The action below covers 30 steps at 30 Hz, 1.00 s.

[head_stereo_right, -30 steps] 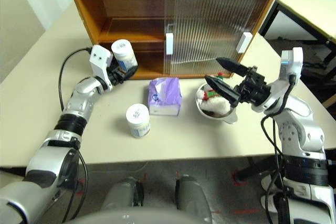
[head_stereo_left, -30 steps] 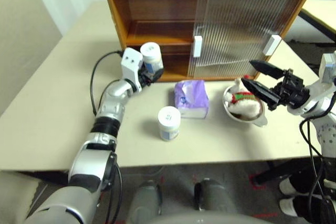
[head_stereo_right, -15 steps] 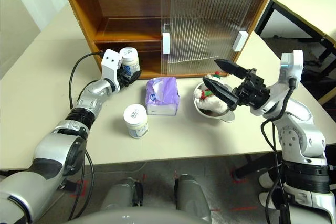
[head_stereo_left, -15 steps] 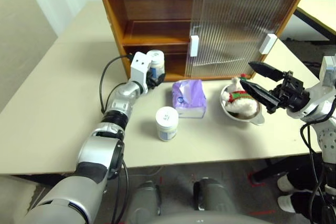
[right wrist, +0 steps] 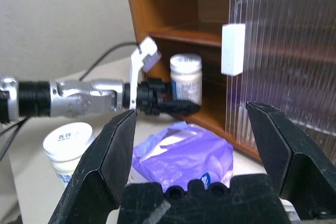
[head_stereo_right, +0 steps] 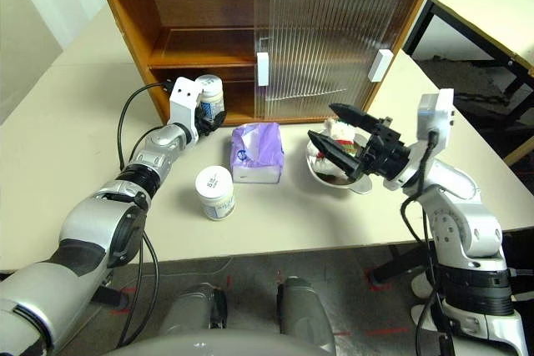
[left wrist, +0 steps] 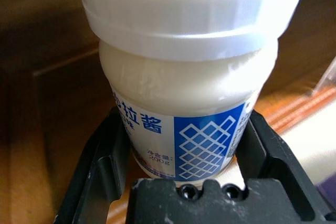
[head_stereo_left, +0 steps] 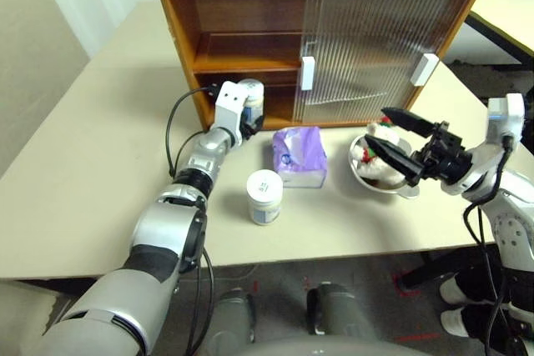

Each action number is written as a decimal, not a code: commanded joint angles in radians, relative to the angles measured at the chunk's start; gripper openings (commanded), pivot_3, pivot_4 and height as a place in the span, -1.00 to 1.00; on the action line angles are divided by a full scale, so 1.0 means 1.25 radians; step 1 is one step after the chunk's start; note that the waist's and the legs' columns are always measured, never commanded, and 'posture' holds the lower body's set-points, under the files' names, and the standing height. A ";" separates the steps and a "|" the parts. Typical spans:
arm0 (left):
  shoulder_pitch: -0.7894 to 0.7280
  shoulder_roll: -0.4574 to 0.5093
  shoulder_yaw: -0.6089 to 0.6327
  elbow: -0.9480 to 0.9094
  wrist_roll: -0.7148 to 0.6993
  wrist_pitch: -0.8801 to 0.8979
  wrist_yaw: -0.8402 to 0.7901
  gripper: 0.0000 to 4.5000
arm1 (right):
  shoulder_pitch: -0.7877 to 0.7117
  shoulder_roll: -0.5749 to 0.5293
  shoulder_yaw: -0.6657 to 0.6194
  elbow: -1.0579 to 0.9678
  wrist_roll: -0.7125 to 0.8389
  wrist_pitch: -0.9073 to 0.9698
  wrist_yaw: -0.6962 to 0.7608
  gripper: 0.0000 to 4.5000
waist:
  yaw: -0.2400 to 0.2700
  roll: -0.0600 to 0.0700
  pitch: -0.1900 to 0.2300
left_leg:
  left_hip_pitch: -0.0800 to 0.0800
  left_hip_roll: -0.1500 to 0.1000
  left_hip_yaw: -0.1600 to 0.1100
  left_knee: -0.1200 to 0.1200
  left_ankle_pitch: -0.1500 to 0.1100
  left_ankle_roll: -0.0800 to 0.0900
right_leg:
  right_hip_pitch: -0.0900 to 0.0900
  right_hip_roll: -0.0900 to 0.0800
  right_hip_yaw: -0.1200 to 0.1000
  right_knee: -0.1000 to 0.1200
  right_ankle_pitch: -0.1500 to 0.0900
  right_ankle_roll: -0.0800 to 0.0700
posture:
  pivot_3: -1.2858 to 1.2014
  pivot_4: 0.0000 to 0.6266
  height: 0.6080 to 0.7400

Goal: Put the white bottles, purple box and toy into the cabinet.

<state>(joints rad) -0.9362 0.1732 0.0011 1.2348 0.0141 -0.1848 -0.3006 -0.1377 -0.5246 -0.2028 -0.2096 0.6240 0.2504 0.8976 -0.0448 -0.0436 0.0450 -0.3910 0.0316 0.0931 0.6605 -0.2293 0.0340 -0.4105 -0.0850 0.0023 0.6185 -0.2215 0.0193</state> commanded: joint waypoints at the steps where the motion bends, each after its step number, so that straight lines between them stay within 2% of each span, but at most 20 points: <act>1: -0.029 -0.002 0.005 0.011 0.015 -0.020 0.016 0.41 | 0.000 0.003 0.015 -0.017 -0.017 0.001 -0.016 1.00 | 0.000 0.000 0.000 | 0.000 0.000 0.000 0.000 0.000 0.000 | 0.000 0.000 0.000 0.000 0.000 0.000 | -0.05 -0.97 1.00; 11: -0.047 -0.018 0.010 0.032 0.026 -0.024 0.051 0.41 | 0.032 0.002 0.021 -0.048 -0.018 0.031 -0.056 1.00 | -0.004 -0.005 0.004 | 0.000 0.001 0.000 0.000 0.000 0.000 | 0.000 0.000 0.000 0.000 0.000 0.000 | -0.07 -0.92 1.00; 18: -0.050 -0.023 0.025 0.041 0.027 -0.029 0.067 0.41 | 0.031 0.034 0.017 -0.068 0.007 0.026 -0.069 1.00 | -0.020 -0.005 0.005 | 0.000 0.001 0.000 0.000 0.000 0.000 | 0.000 -0.001 0.000 0.000 0.000 0.000 | -0.07 -0.93 1.00; 30: -0.064 -0.040 0.053 0.056 0.021 -0.013 0.084 0.41 | 0.032 0.037 0.020 -0.091 0.014 0.027 -0.071 1.00 | -0.021 -0.006 0.006 | 0.000 0.001 0.000 0.000 0.000 0.000 | 0.000 -0.001 0.000 0.000 0.000 0.000 | -0.09 -0.93 1.00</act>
<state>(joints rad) -0.9827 0.1310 0.0594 1.3022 0.0401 -0.1971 -0.2033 -0.0981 -0.4789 -0.1734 -0.2983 0.6277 0.2848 0.8126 -0.0714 -0.0508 0.0524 -0.3914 0.0327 0.0931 0.6605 -0.2297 0.0343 -0.4107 -0.0861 0.0021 0.6185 -0.2218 0.0196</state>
